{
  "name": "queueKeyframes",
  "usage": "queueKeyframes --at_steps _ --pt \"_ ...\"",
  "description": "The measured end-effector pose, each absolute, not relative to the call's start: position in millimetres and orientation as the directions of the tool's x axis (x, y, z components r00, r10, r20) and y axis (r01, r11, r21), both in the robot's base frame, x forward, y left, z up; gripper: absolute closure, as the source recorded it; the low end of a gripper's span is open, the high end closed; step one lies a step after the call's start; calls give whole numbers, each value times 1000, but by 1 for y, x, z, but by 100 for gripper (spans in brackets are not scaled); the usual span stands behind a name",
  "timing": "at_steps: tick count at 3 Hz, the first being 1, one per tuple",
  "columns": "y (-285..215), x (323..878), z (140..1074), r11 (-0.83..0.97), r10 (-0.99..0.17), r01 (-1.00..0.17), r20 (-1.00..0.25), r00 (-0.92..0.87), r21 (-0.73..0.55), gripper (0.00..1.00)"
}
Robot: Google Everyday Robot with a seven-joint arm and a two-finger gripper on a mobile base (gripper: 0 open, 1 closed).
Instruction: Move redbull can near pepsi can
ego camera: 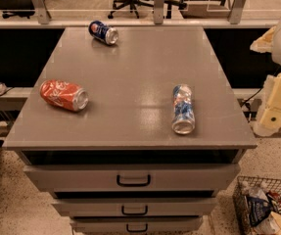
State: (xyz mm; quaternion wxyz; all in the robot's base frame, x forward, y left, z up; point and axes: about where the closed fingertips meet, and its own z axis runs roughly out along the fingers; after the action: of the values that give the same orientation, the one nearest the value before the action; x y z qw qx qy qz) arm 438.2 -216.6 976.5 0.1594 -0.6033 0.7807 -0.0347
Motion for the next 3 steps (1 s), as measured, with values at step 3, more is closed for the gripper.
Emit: queueKeyframes --at_steps 3 --pt "-183 467 951 275 -929 -944 -302 -212 -184 0"
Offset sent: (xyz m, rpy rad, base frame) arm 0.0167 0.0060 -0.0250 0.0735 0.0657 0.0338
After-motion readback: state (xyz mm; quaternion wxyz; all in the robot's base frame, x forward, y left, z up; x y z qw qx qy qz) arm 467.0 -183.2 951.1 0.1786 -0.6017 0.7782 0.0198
